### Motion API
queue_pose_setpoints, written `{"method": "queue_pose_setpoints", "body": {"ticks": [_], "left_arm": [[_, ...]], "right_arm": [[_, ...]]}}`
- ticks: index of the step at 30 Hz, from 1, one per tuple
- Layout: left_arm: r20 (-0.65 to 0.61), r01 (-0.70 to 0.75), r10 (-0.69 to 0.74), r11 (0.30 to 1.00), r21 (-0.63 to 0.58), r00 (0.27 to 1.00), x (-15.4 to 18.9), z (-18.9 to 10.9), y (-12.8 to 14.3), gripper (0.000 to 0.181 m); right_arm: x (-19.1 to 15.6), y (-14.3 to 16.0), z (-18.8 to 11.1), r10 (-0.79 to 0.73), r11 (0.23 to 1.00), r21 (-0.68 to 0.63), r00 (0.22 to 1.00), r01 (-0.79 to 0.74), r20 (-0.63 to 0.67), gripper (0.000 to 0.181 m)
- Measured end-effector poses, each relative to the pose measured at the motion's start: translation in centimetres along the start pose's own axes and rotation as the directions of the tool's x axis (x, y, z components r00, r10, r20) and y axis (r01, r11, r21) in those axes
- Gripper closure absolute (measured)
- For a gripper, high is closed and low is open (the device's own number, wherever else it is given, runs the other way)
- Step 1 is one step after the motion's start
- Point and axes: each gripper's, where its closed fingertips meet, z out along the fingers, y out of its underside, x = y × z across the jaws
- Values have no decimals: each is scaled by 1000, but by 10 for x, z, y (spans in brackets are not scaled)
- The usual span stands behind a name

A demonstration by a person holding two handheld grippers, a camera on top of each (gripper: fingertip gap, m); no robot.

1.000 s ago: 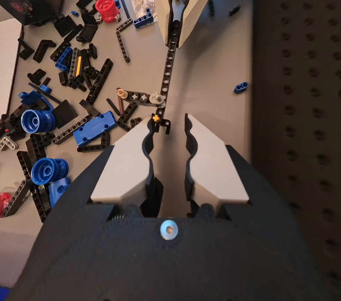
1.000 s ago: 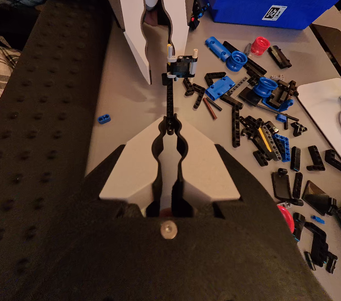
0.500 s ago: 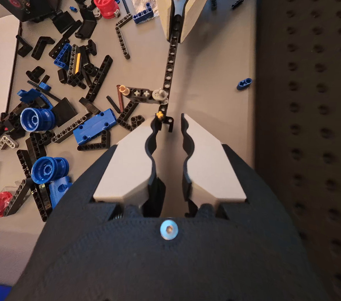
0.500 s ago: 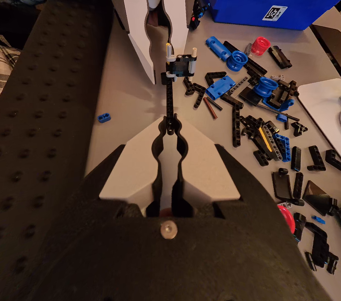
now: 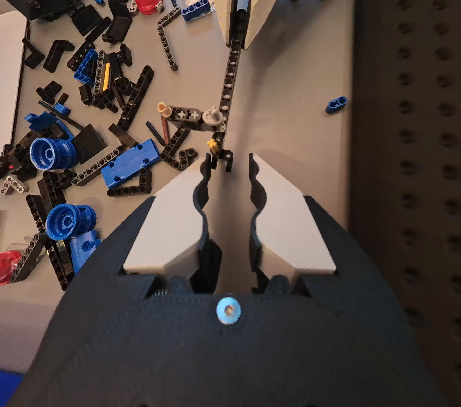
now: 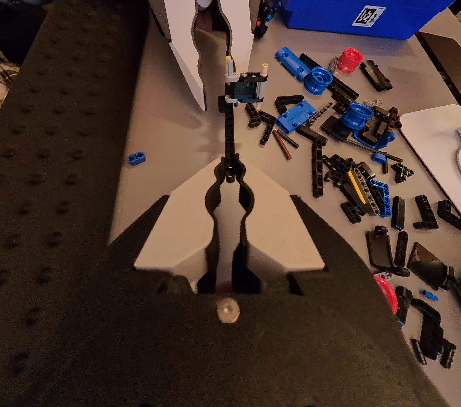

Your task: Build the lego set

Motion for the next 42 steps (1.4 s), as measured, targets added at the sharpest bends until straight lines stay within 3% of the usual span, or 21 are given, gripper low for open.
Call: {"method": "queue_pose_setpoints", "body": {"ticks": [42], "left_arm": [[42, -23, 22, 1000, 12, 999, -6, 0, -3, 160]], "right_arm": [[2, -1, -3, -31, 1000, -1, 999, 31, -28, 175]]}}
